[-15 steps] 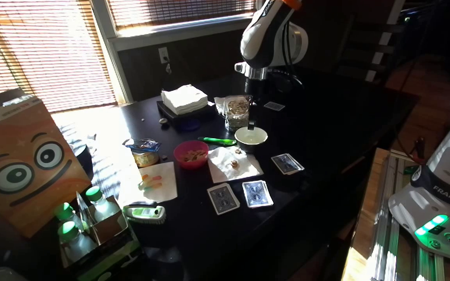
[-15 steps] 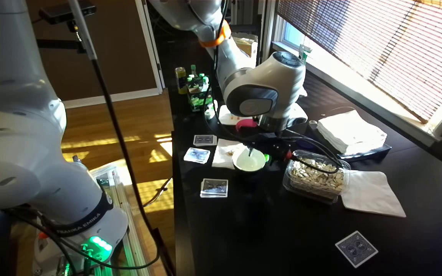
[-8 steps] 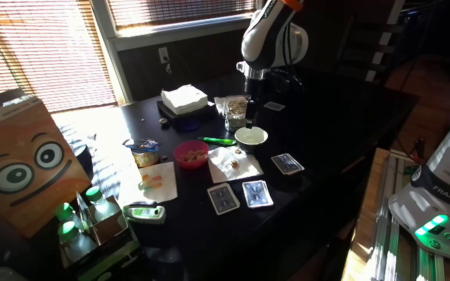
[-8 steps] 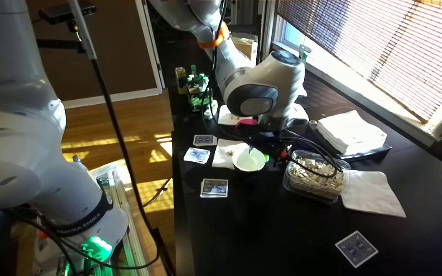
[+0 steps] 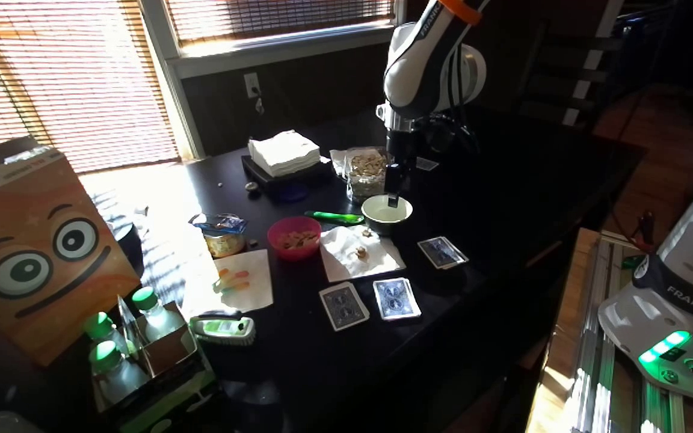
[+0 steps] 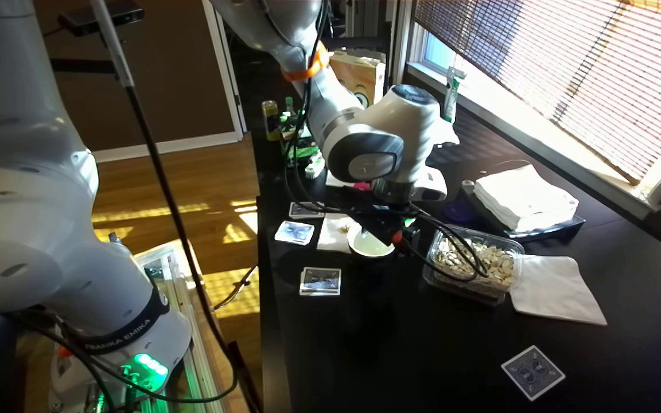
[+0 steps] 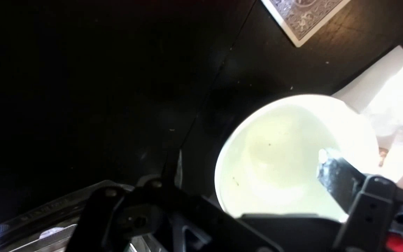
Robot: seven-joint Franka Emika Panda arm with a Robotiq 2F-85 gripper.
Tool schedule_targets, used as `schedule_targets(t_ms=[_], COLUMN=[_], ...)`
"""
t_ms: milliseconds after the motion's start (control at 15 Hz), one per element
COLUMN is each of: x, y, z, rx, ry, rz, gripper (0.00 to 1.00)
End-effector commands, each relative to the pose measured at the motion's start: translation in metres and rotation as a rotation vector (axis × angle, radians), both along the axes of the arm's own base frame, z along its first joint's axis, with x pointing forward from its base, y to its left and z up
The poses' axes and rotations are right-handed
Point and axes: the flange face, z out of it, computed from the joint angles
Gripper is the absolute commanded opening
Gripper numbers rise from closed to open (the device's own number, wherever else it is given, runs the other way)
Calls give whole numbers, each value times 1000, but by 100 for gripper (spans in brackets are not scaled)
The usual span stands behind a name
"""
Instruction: Shift the pink bowl, then pour the black bowl's contents into it
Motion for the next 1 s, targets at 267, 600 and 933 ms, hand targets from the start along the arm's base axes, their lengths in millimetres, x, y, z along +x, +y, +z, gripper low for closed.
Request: schedule_targets(t_ms=[267,600,933], x=[-12,-24,-14], y=[10,12,8], z=[35,60,53], rx=[45,15,23], ry=[-100,-154,-137], rz=[-112,-115,-102], gripper=[100,100,100])
